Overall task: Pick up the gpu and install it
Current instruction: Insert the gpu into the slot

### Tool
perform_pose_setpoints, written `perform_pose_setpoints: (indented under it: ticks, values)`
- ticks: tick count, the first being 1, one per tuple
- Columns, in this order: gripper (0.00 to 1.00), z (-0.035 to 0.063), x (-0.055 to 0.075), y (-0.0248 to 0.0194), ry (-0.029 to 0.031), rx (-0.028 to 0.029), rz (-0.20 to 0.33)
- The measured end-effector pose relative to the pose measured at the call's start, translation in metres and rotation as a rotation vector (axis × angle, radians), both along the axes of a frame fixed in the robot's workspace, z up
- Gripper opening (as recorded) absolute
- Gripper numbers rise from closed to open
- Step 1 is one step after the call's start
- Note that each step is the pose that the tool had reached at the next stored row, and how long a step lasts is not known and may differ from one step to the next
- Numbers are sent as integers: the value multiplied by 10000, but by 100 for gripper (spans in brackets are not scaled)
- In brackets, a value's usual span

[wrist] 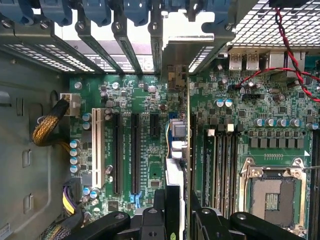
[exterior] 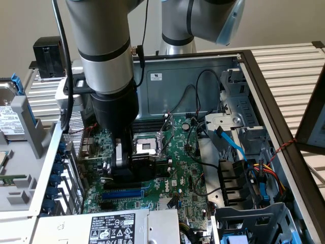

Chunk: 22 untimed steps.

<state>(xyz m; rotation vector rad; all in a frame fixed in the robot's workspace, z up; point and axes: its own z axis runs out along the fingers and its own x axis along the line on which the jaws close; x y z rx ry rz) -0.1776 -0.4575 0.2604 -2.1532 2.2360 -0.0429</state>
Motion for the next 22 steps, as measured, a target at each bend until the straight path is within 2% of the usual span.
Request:
perform_pose_setpoints:
  ticks: [7,22]
  values:
    - [28,-30,-45,1,-2,32,0]
    - [28,-64,-54,-1,25,35,0]
